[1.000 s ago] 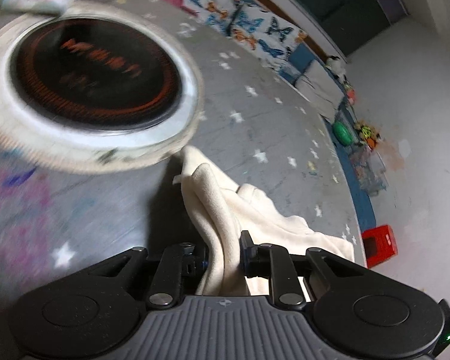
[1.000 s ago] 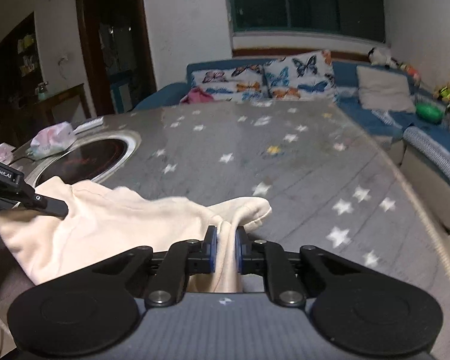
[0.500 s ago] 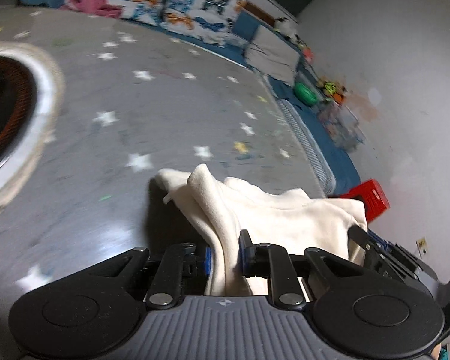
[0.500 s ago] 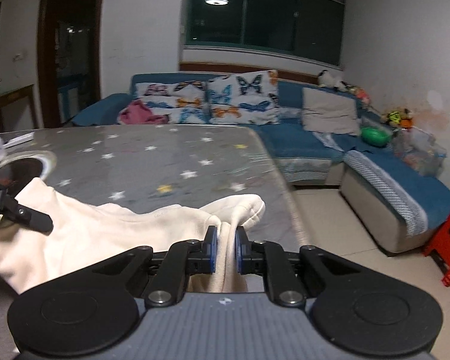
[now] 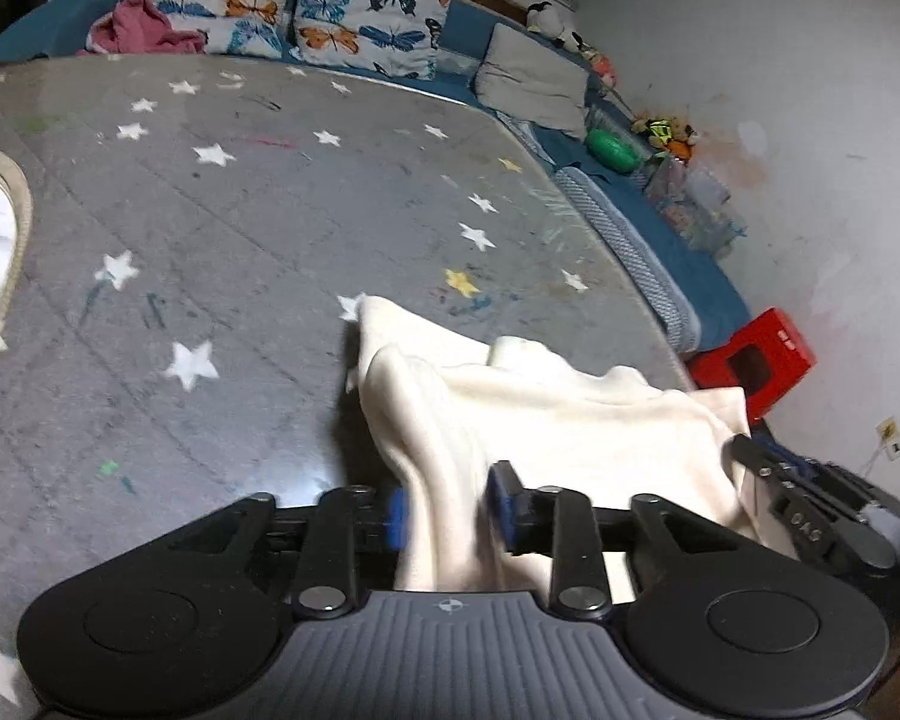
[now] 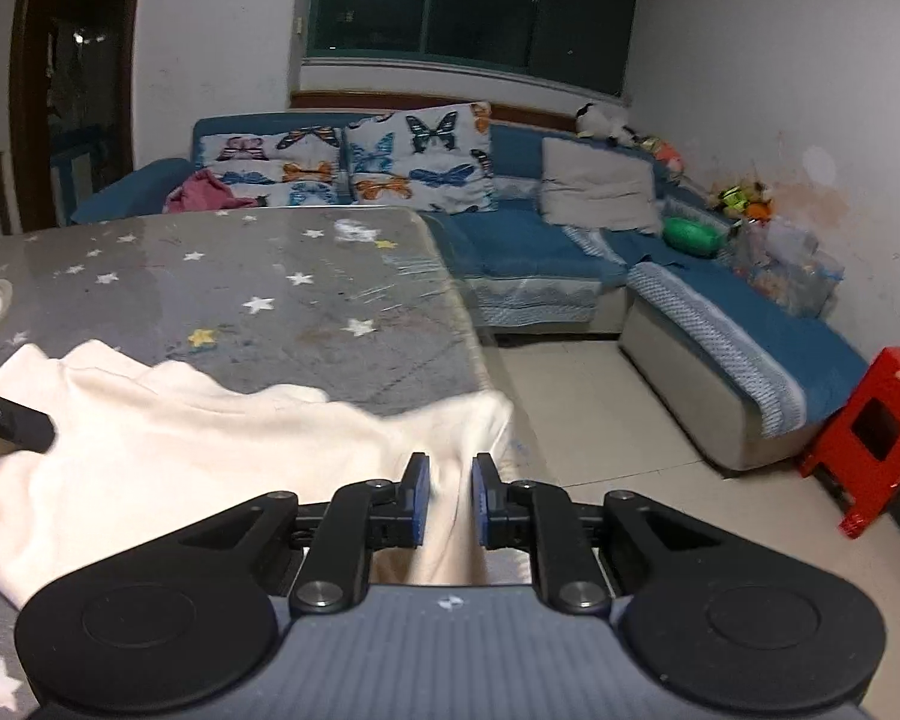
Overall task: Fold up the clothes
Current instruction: 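Lower the folded sweatshirt onto the table with both grippers and release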
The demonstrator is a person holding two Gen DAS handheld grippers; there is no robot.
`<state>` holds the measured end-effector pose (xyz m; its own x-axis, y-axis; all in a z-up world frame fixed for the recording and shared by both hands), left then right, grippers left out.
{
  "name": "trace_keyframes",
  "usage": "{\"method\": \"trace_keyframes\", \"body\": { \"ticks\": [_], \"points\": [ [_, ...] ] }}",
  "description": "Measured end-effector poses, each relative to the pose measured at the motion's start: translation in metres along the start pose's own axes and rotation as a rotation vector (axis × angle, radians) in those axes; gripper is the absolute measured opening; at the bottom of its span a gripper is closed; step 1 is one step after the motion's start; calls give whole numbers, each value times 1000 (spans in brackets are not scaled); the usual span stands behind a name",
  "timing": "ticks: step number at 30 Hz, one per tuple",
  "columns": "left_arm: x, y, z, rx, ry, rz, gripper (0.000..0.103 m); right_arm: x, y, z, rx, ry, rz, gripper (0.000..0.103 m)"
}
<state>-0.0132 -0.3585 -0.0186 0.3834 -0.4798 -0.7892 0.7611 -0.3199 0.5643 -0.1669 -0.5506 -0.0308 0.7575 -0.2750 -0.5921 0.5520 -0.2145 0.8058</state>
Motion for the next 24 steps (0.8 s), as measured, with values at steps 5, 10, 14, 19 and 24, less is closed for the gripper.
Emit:
{"method": "trace_keyframes", "body": {
  "ticks": [5,10,14,19,24],
  "points": [
    [-7,7,-9,8,30,36,48,-4,11,0,10,6,38,14],
    [-16,21,-15,-10,32,92,46,9,19,-18,39,120,22,14],
    [-14,28,-8,16,13,103,45,27,18,-32,34,147,-1,14],
    [-1,31,5,66,4,112,45,45,13,-34,56,138,-28,14],
    [11,31,15,109,20,108,45,41,13,-31,61,138,-23,14]
  ]
}}
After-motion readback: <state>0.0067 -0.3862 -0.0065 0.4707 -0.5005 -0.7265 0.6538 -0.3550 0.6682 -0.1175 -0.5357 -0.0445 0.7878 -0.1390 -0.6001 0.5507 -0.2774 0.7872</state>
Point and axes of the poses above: each gripper's, at about its wrist camera, not at the fingertips, and x roughly the way its jaws point, z to its right, y to its top, the point moved 6 cm from there along x, roughly the way its jaws point, and after that the axes turned 12 degrees about y, right-handed, at the moved point
